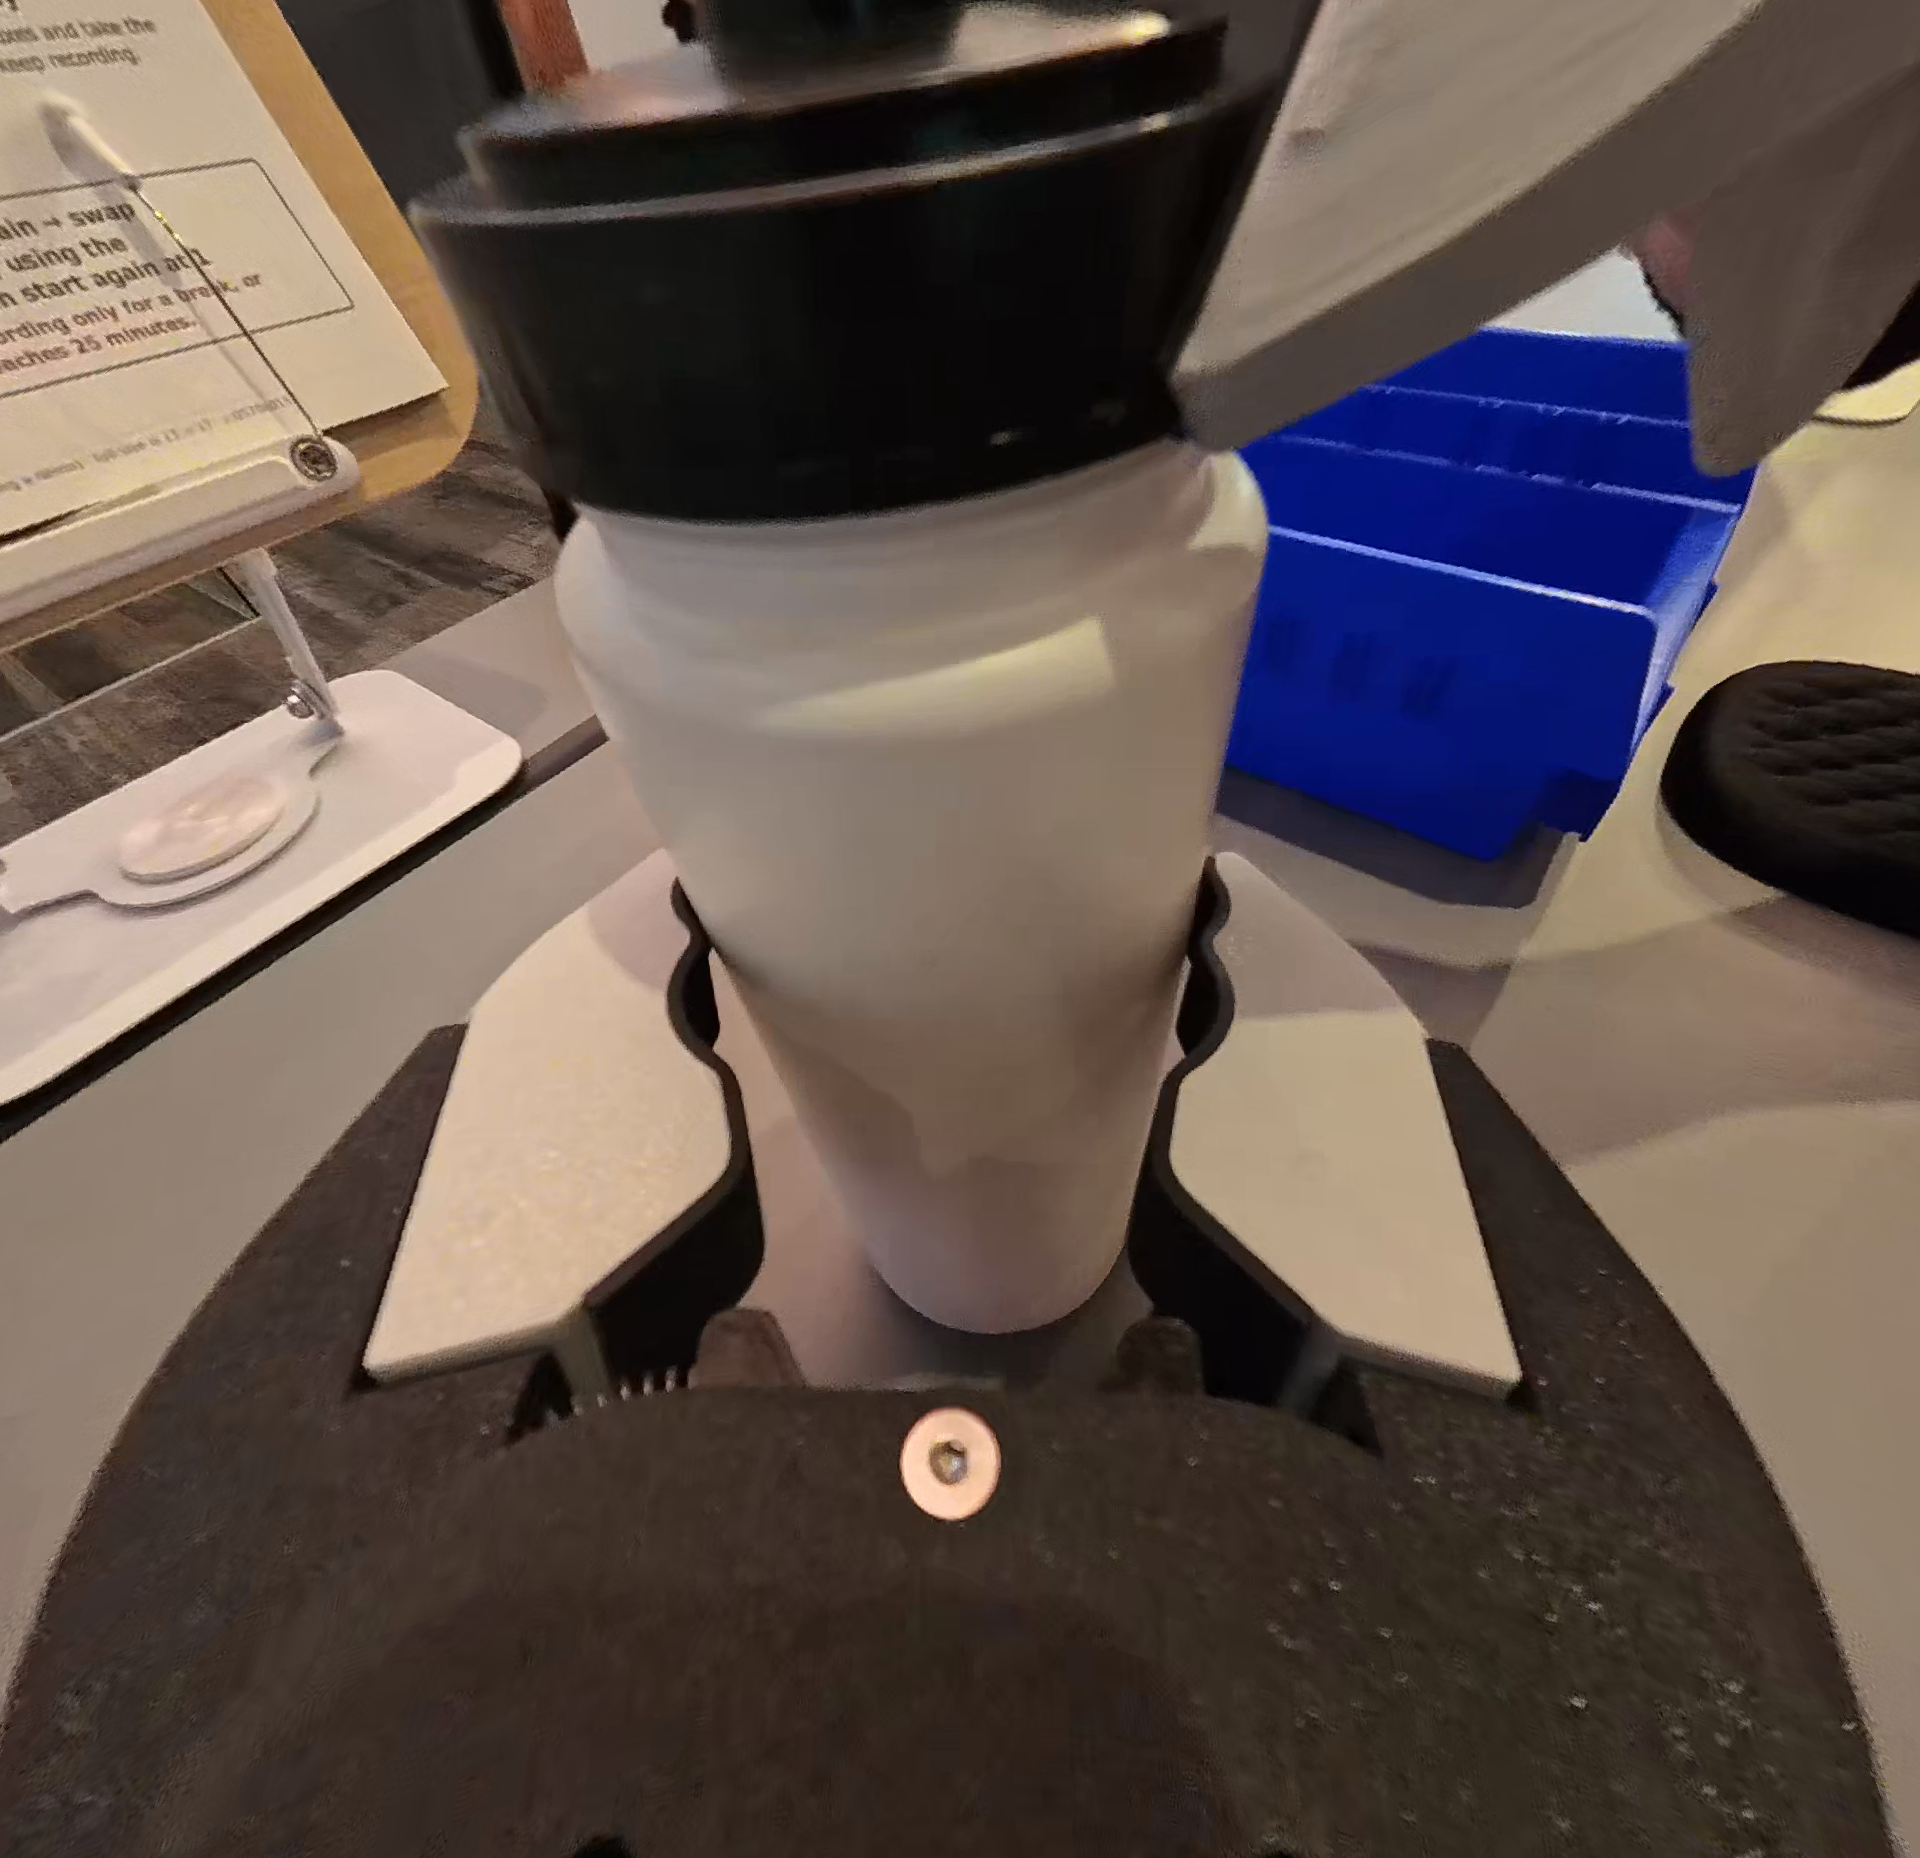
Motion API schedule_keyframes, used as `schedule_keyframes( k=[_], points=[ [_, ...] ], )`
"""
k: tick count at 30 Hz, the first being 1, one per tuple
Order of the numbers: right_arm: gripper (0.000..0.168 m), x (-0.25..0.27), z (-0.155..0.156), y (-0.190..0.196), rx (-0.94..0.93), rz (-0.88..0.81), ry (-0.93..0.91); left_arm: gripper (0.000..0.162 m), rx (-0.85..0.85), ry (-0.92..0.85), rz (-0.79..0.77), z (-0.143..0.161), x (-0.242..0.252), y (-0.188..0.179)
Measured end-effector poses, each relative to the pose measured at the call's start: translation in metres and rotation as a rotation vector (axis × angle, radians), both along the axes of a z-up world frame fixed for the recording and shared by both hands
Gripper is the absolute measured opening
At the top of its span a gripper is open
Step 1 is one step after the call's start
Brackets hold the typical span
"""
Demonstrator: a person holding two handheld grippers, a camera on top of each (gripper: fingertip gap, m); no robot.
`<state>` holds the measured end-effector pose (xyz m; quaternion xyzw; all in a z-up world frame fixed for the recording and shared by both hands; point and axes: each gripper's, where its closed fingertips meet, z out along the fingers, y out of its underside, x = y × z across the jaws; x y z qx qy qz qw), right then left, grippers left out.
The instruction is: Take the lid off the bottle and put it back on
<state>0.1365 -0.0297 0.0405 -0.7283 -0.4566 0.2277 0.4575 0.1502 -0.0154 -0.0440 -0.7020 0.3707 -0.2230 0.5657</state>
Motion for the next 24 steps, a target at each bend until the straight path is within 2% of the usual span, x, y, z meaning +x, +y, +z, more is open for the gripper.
schedule_keyframes(
  k=[3,6,8,10,13,16,21,24],
  points=[
    [0.064,0.002,0.0,-0.002,-0.004,0.041,-0.008,0.093,0.103,0.016,-0.054,0.006,0.002,-0.002],
    [0.064,0.004,0.0,-0.004,-0.012,0.092,-0.005,0.096,0.231,-0.07,-0.175,0.027,0.004,-0.009],
    [0.064,0.004,0.0,-0.004,-0.006,0.12,-0.006,0.096,0.194,-0.143,-0.275,0.033,0.006,-0.013],
    [0.064,0.004,-0.001,-0.004,-0.008,0.134,0.0,0.096,0.084,-0.163,-0.363,0.029,0.011,-0.014],
    [0.064,0.003,-0.001,-0.002,-0.011,0.125,0.011,0.087,0.007,-0.167,-0.391,0.025,0.011,-0.01],
    [0.064,0.002,-0.001,0.0,-0.022,0.081,0.012,0.087,0.006,-0.168,-0.301,0.025,0.01,-0.005],
    [0.064,0.001,-0.001,0.004,-0.015,-0.028,0.013,0.088,0.007,-0.112,-0.01,0.023,0.004,0.006],
    [0.065,0.001,-0.001,0.004,-0.008,-0.036,0.011,0.091,0.049,-0.052,0.041,0.019,0.003,0.009]
  ],
)
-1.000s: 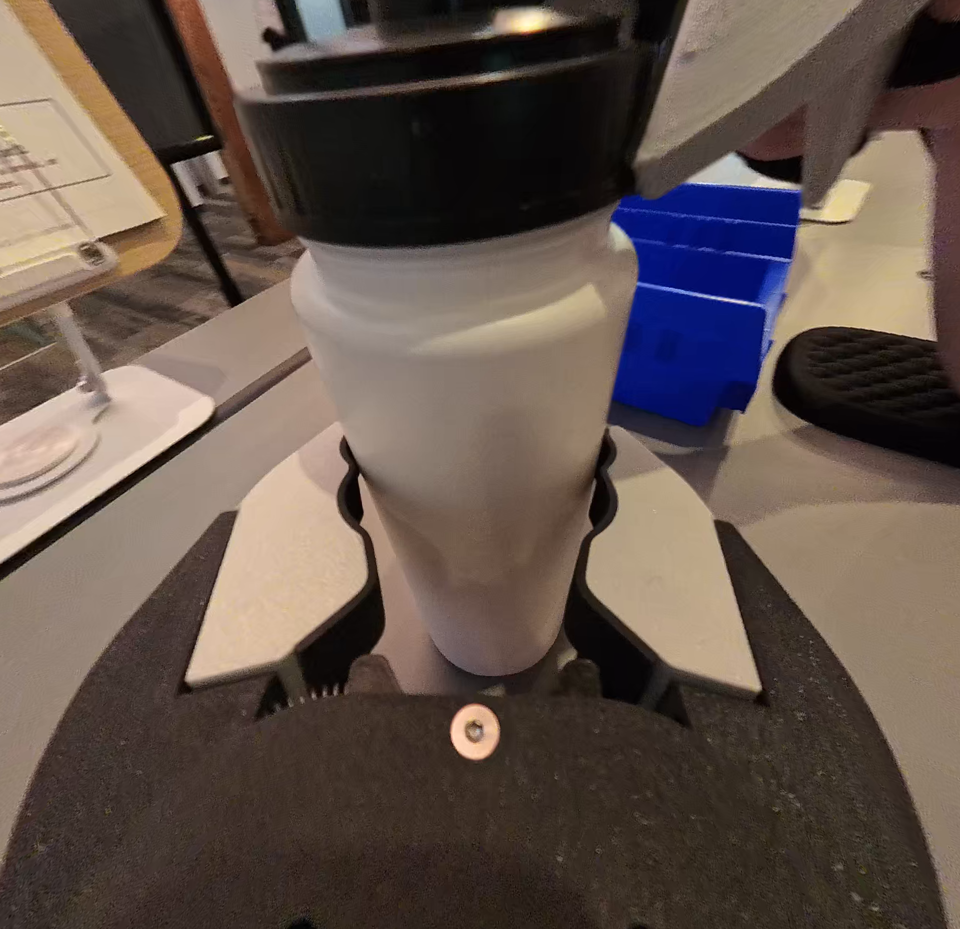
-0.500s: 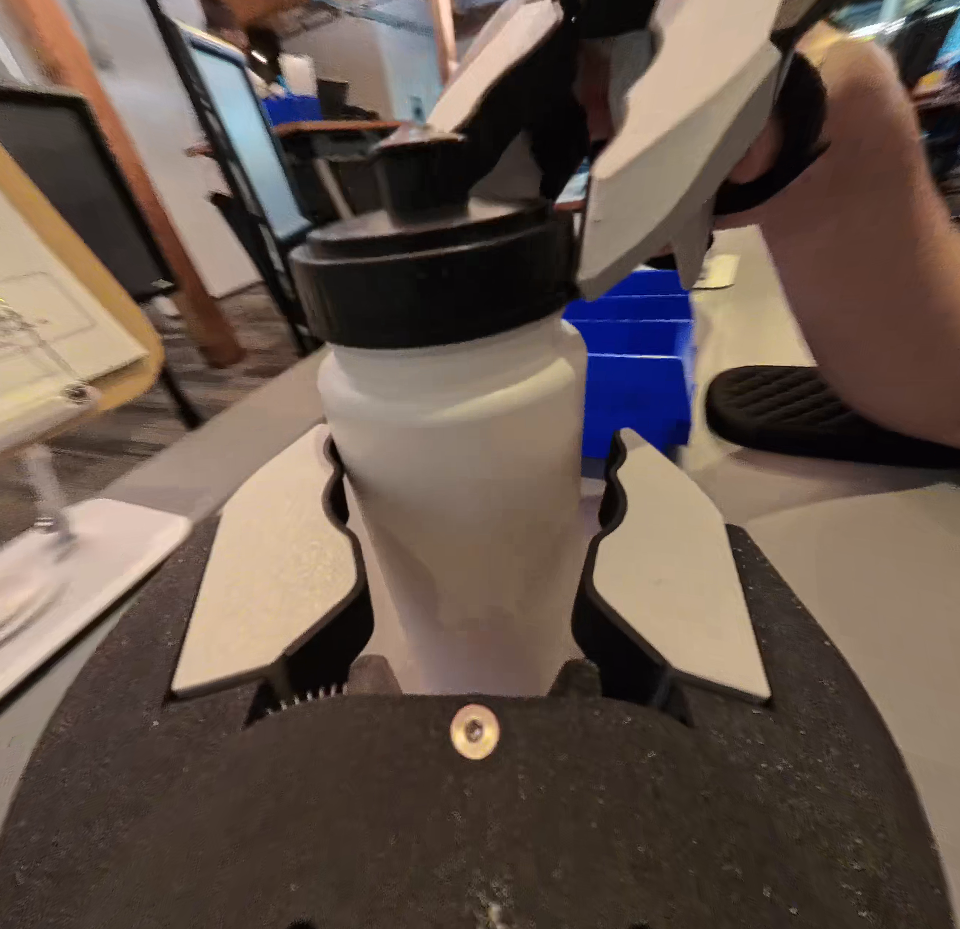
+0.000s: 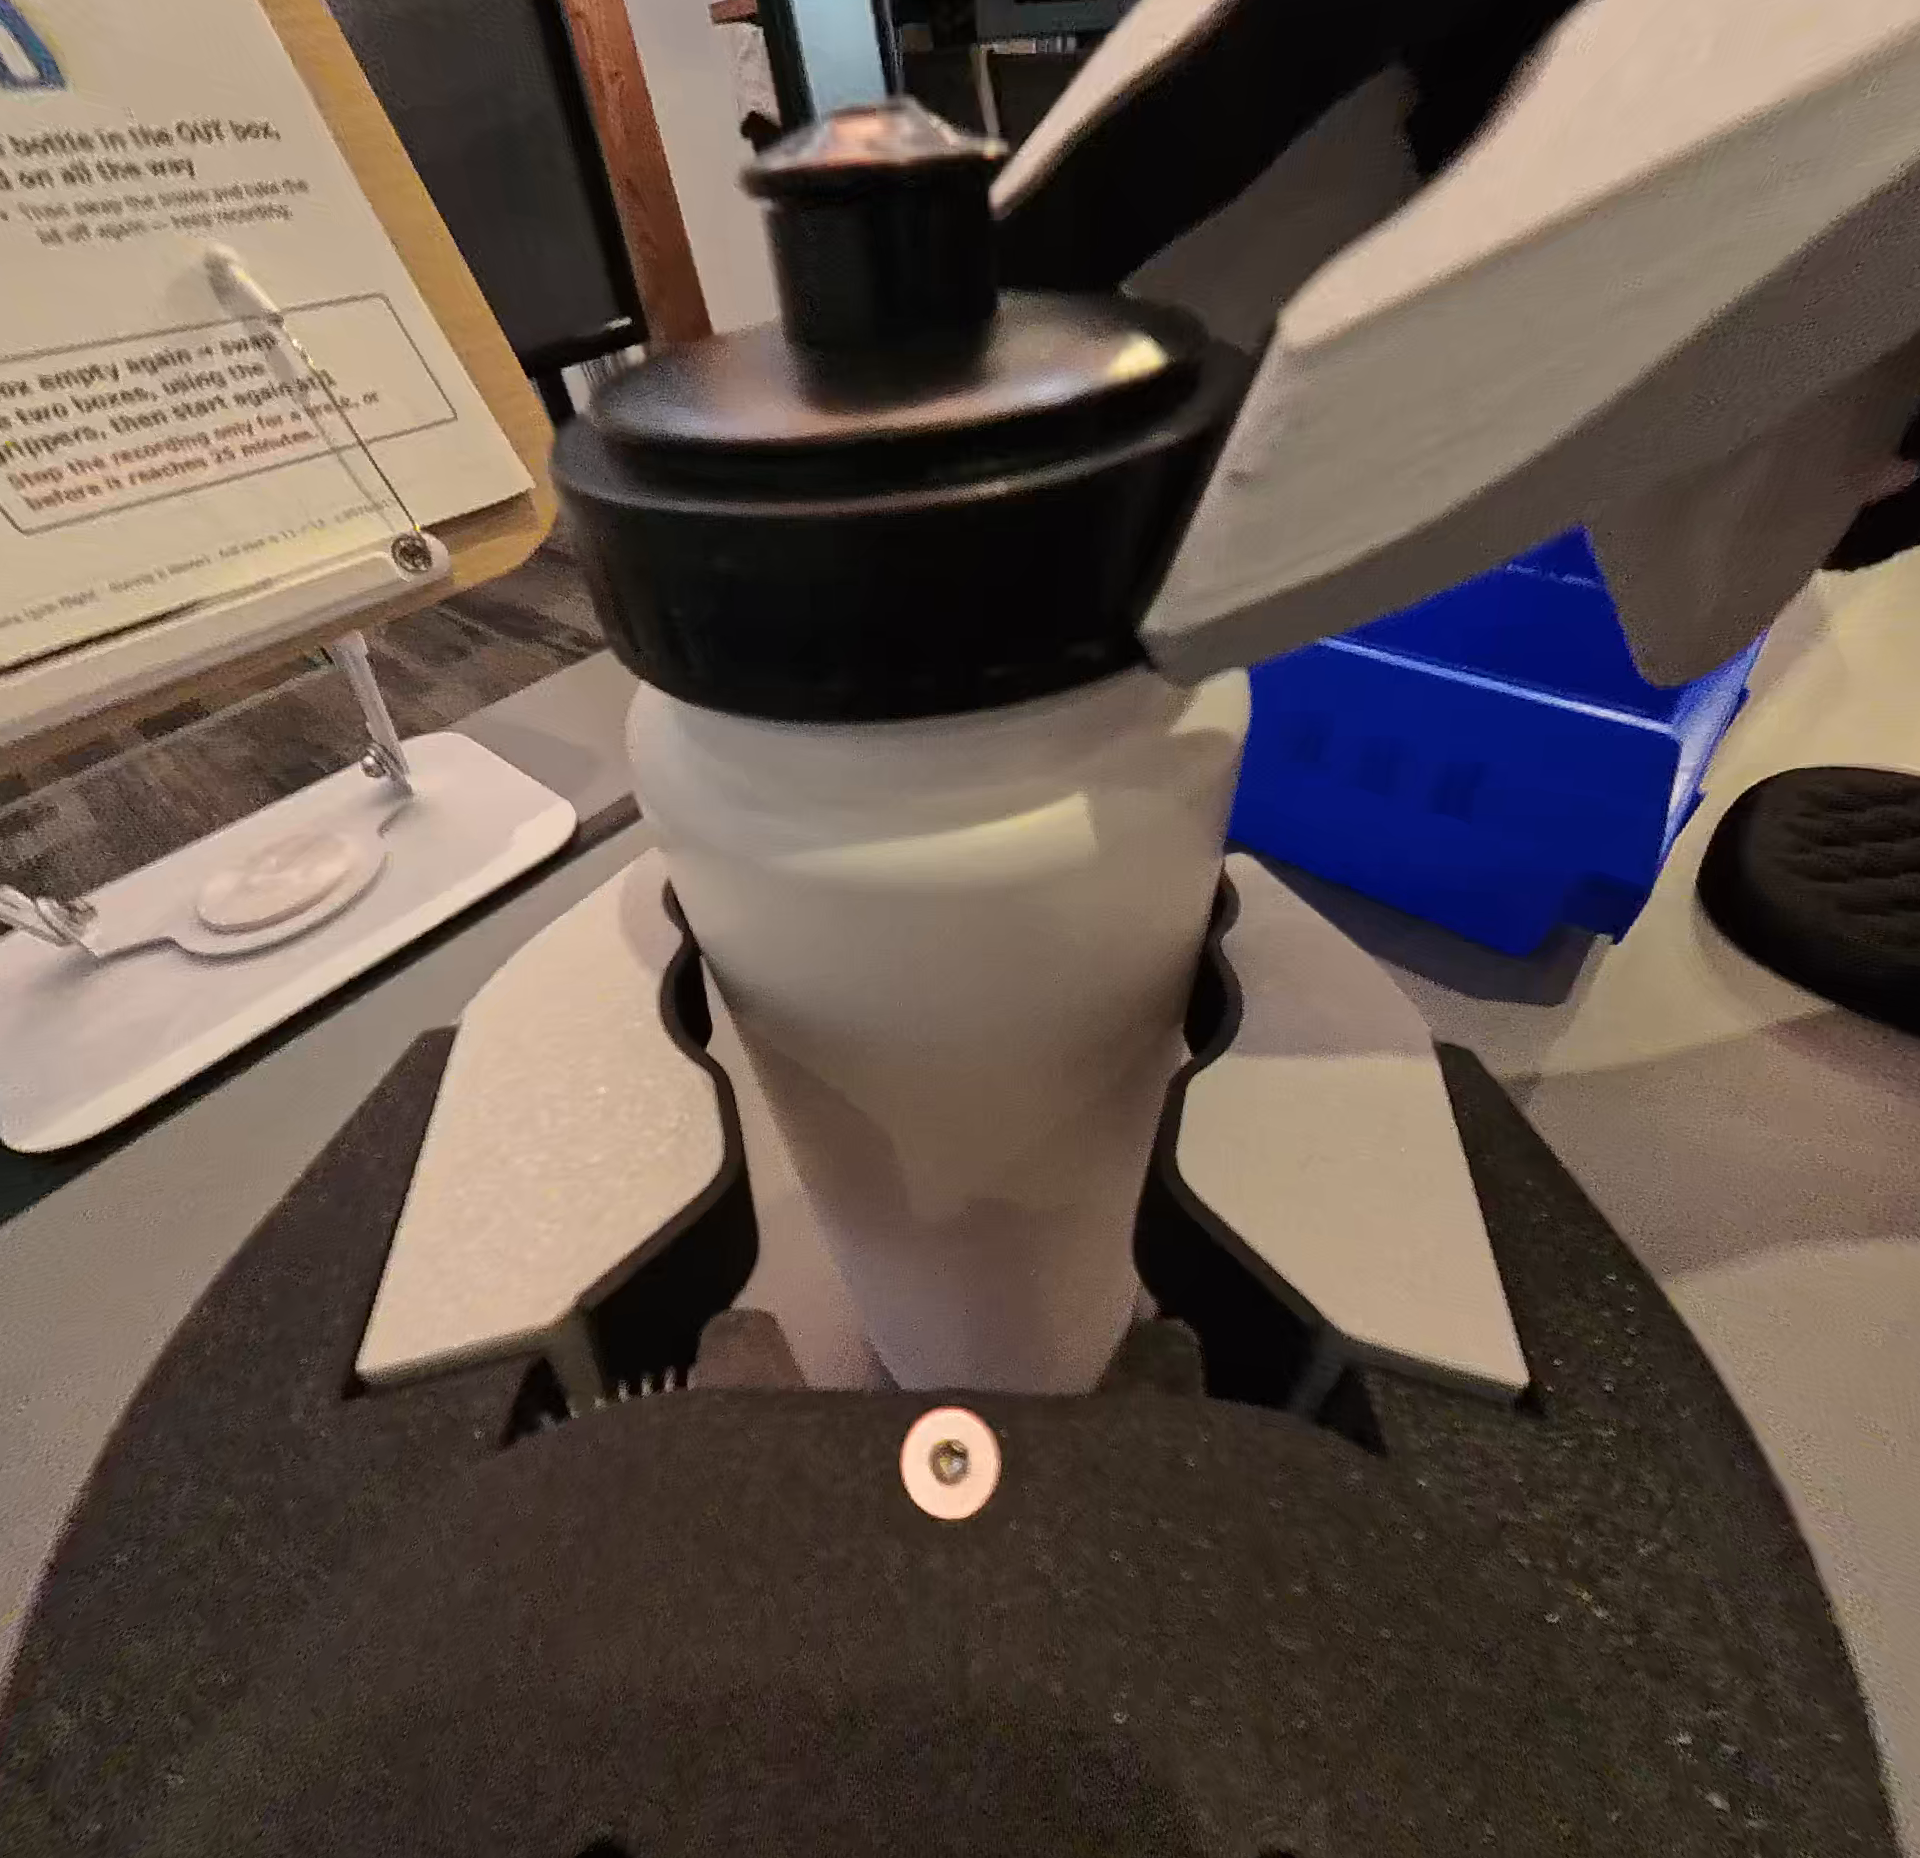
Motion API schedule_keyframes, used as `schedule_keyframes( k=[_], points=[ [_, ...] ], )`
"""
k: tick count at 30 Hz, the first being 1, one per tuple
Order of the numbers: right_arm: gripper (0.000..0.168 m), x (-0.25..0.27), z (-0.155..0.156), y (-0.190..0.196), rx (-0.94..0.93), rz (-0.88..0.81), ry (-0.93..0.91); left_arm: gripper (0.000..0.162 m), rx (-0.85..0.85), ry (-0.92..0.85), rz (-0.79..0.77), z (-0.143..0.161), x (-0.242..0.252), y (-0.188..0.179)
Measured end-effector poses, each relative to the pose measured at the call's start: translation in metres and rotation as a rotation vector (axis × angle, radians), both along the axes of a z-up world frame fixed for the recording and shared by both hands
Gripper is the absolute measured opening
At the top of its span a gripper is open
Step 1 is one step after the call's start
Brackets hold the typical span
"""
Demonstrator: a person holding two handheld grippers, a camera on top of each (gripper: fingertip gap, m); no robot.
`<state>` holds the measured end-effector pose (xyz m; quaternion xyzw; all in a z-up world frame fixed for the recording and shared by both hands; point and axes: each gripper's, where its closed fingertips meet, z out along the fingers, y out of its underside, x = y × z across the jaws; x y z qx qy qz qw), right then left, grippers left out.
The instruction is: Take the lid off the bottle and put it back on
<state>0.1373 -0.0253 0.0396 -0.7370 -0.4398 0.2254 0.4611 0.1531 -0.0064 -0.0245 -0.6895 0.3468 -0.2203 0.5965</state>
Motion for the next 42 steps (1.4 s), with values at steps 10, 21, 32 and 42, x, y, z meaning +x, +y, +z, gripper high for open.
schedule_keyframes(
  k=[10,21,32,42],
  points=[
    [0.079,0.004,0.008,-0.007,0.052,0.242,0.042,0.09,0.009,-0.007,-0.153,-0.001,0.009,-0.007],
    [0.071,-0.003,0.002,-0.002,-0.044,0.164,0.082,0.09,-0.06,0.011,-0.184,-0.003,0.012,-0.013],
    [0.07,-0.005,0.003,0.006,-0.059,0.033,0.121,0.09,-0.04,0.003,-0.123,-0.002,0.007,-0.005],
    [0.07,0.004,0.004,0.015,-0.263,0.104,0.296,0.1,-0.089,0.089,-0.174,-0.042,0.022,0.003]
  ],
)
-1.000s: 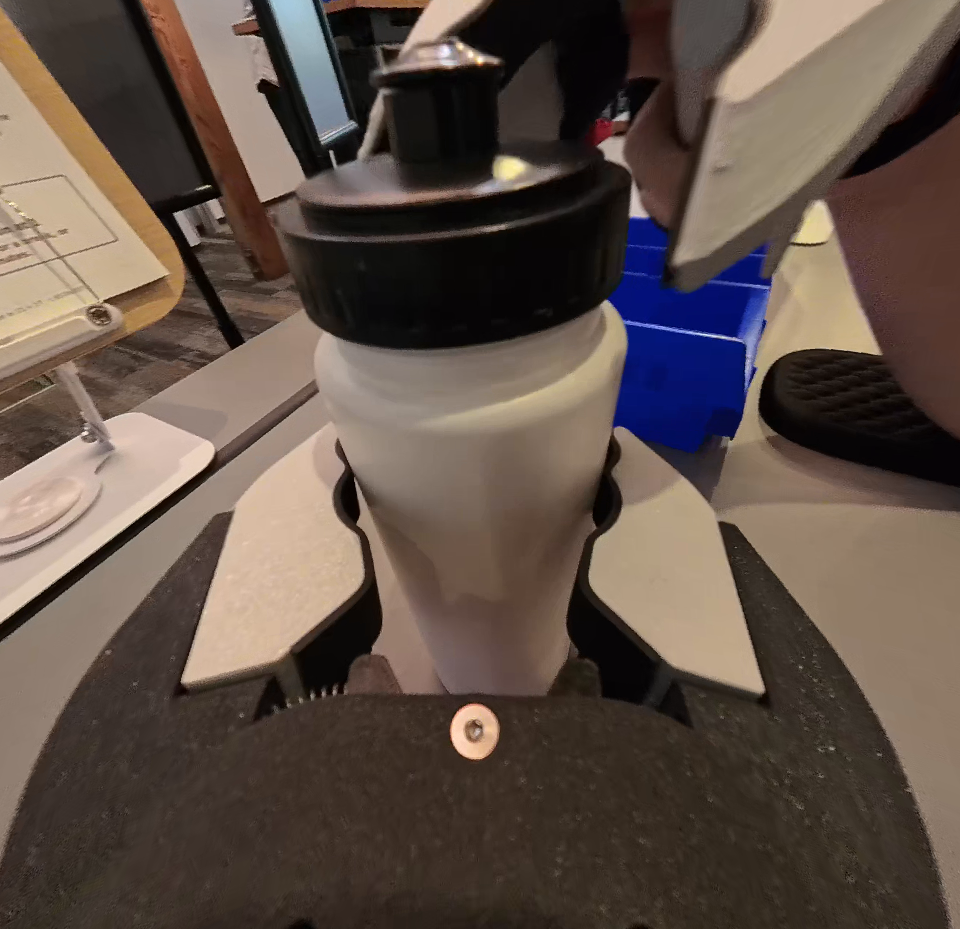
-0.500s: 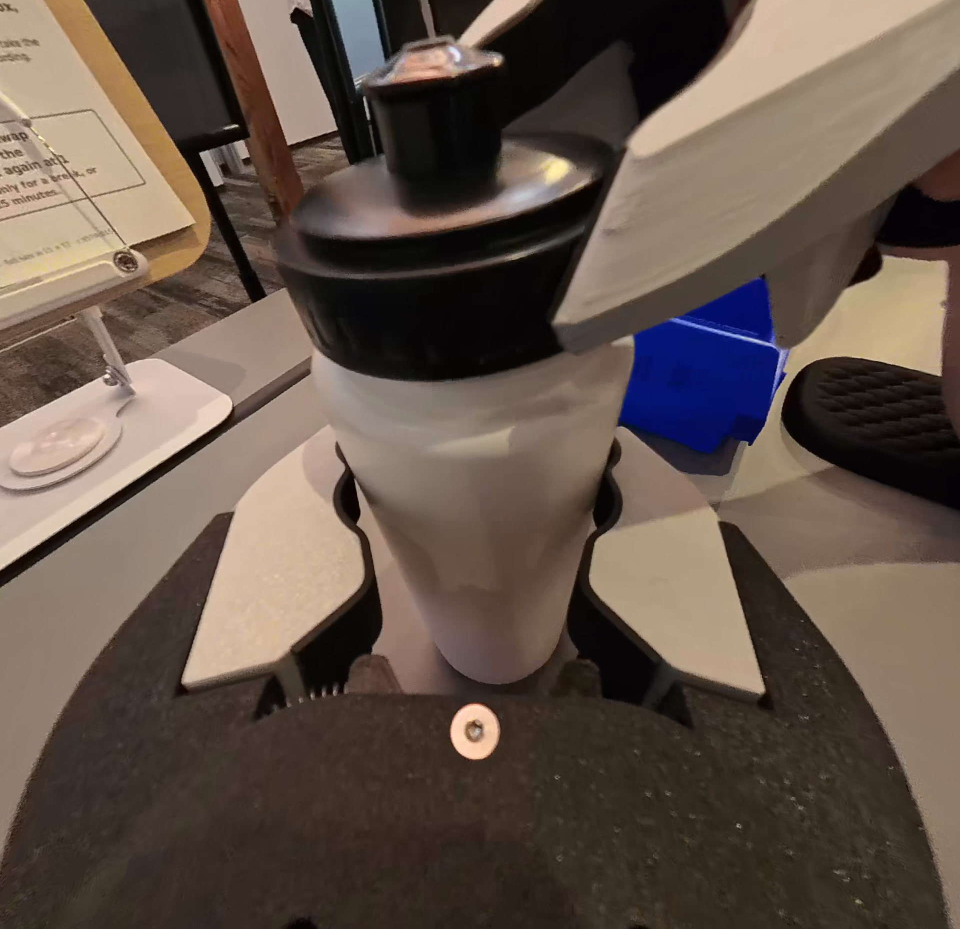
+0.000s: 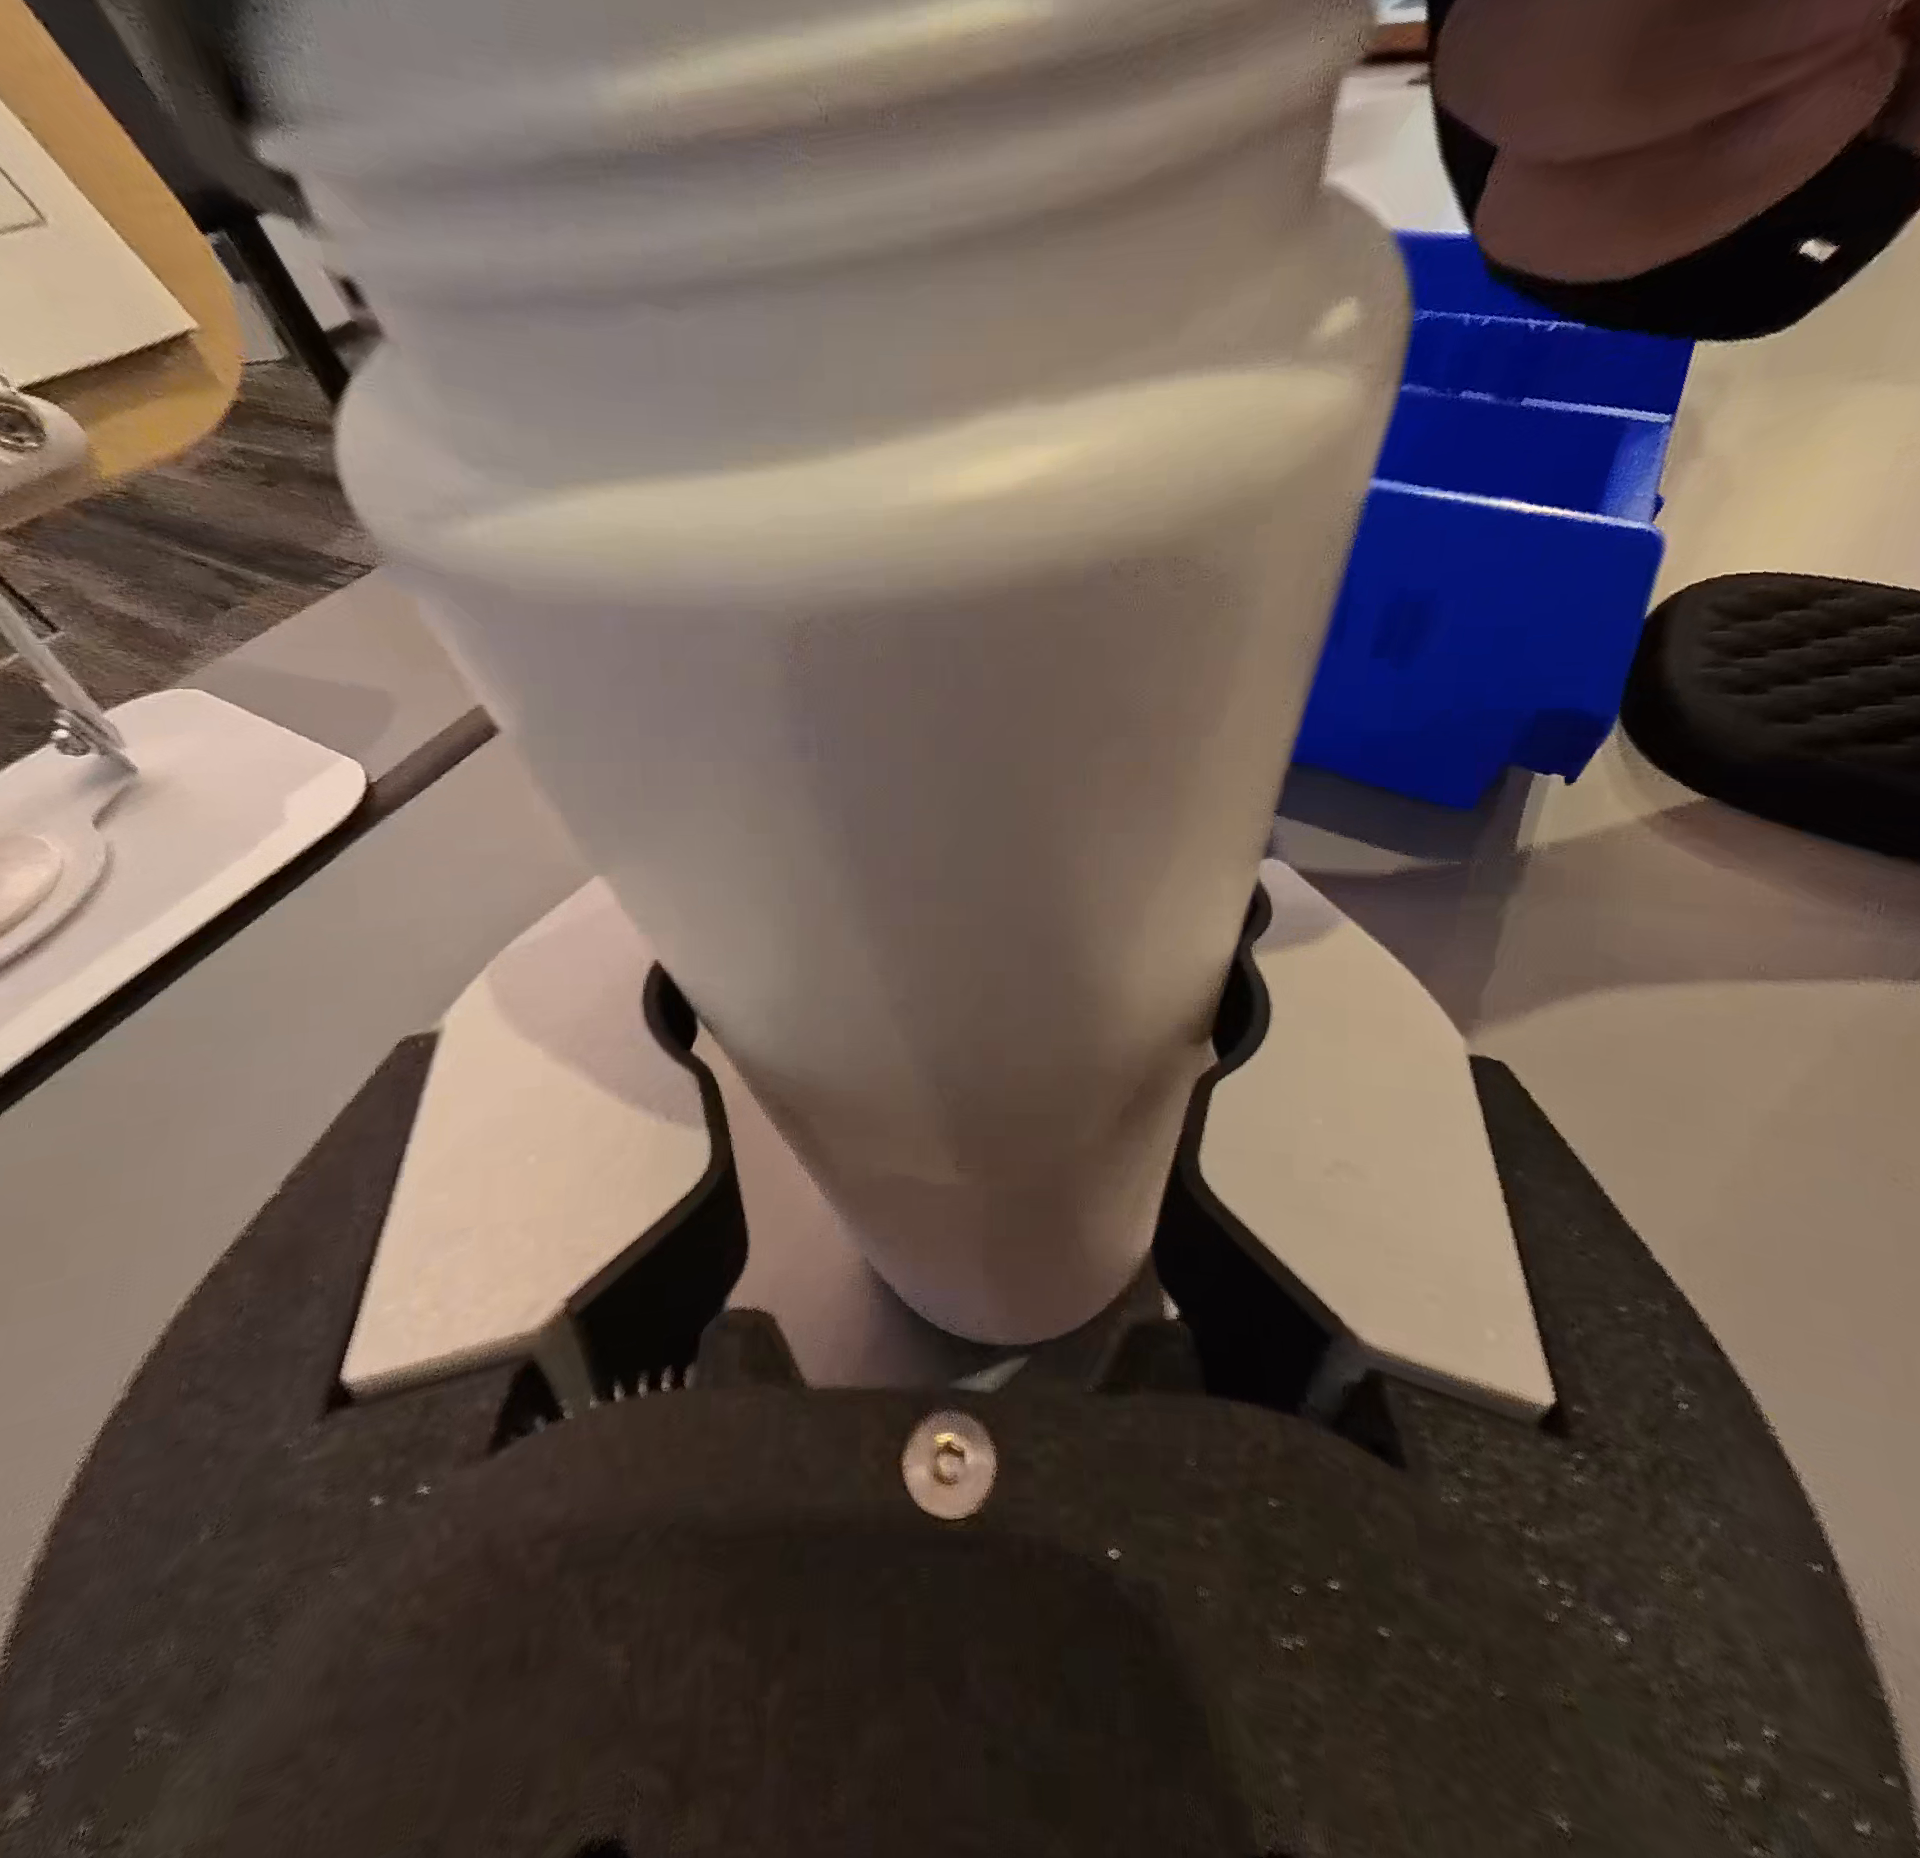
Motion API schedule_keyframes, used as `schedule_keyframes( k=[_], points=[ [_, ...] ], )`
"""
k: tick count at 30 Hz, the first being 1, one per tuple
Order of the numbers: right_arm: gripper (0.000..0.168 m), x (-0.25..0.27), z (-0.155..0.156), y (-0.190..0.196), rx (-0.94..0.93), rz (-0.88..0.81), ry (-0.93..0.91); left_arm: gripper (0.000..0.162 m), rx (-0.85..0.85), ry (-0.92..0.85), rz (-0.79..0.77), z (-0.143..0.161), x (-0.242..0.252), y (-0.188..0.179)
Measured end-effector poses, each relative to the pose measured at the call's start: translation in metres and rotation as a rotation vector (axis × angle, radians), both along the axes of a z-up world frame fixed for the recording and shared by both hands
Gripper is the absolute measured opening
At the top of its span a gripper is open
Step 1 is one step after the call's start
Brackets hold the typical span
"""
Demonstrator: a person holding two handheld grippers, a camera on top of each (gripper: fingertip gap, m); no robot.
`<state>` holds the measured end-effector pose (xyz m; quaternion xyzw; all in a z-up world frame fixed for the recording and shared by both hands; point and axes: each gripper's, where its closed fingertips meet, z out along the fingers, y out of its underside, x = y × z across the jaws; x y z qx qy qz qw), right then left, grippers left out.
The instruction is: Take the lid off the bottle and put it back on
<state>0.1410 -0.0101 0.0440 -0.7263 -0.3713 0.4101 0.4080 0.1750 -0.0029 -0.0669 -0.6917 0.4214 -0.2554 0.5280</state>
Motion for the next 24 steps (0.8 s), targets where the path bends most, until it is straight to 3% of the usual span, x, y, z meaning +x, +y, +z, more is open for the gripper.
schedule_keyframes(
  k=[8,13,19,24],
  points=[
    [0.07,-0.003,0.0,-0.009,0.255,0.047,-0.175,0.098,-0.013,0.023,-0.045,-0.002,0.001,-0.004],
    [0.07,-0.003,-0.001,-0.013,0.312,0.131,-0.168,0.098,-0.013,0.021,-0.086,-0.001,0.001,-0.008],
    [0.07,-0.001,0.0,-0.021,0.325,0.258,-0.082,0.098,-0.026,0.01,-0.243,-0.001,0.006,-0.022],
    [0.069,-0.001,-0.001,-0.02,0.276,0.231,-0.095,0.098,-0.034,0.02,-0.228,-0.002,0.004,-0.021]
  ],
)
